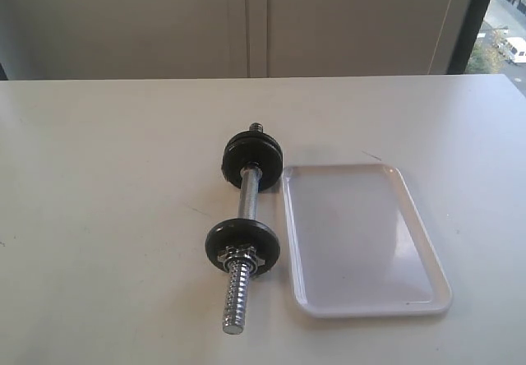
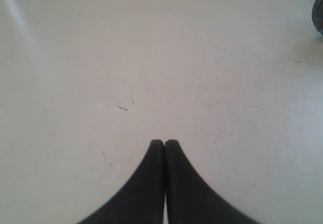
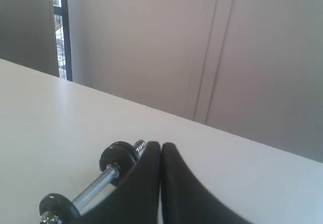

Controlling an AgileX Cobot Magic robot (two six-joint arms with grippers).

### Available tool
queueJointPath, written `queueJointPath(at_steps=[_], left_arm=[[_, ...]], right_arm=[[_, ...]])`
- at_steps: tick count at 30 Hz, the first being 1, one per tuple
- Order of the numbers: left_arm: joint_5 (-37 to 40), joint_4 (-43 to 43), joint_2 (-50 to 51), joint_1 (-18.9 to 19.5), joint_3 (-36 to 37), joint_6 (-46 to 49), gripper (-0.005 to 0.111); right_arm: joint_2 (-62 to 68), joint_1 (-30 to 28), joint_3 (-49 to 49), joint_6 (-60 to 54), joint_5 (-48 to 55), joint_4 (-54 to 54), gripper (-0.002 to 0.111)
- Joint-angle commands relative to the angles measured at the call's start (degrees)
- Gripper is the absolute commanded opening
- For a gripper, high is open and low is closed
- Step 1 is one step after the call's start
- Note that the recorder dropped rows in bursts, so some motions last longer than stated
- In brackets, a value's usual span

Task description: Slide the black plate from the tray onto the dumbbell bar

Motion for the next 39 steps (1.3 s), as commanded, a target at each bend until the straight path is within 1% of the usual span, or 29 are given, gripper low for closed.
queueJointPath(at_steps=[1, 7, 13, 18, 19, 21, 24, 26, 28, 30, 35, 39], left_arm=[[0.2, -0.6, -0.3, 0.0, 0.2, 0.0, 0.0], [0.2, -0.6, -0.3, 0.0, 0.2, 0.0, 0.0], [0.2, -0.6, -0.3, 0.0, 0.2, 0.0, 0.0], [0.2, -0.6, -0.3, 0.0, 0.2, 0.0, 0.0], [0.2, -0.6, -0.3, 0.0, 0.2, 0.0, 0.0], [0.2, -0.6, -0.3, 0.0, 0.2, 0.0, 0.0], [0.2, -0.6, -0.3, 0.0, 0.2, 0.0, 0.0], [0.2, -0.6, -0.3, 0.0, 0.2, 0.0, 0.0], [0.2, -0.6, -0.3, 0.0, 0.2, 0.0, 0.0], [0.2, -0.6, -0.3, 0.0, 0.2, 0.0, 0.0], [0.2, -0.6, -0.3, 0.0, 0.2, 0.0, 0.0], [0.2, -0.6, -0.3, 0.0, 0.2, 0.0, 0.0]], right_arm=[[-3.0, 0.0, 5.2, 0.1, -1.6, -2.3, 0.0], [-7.2, 0.0, 17.5, 0.1, -1.6, -15.0, 0.0], [-12.4, 0.0, 29.1, 0.0, -1.2, -15.9, 0.0], [-18.0, 0.0, 36.7, -0.4, -3.5, -18.5, 0.0], [-19.0, 0.0, 37.1, -0.4, -3.8, -19.0, 0.0], [-20.8, 0.0, 37.1, -0.4, -10.6, -19.4, 0.0], [-23.0, 0.0, 37.1, -0.4, -13.9, -21.7, 0.0], [-23.0, -0.1, 37.1, -0.4, -14.0, -24.4, 0.0], [-23.0, -0.1, 37.1, -0.4, -14.0, -30.7, 0.0], [-23.0, -0.1, 37.1, -0.4, -14.0, -33.3, 0.0], [-23.0, -0.2, 37.1, -0.4, -14.0, -34.3, 0.0], [-23.0, -4.2, 37.1, -0.4, -14.0, -34.3, 0.0]])
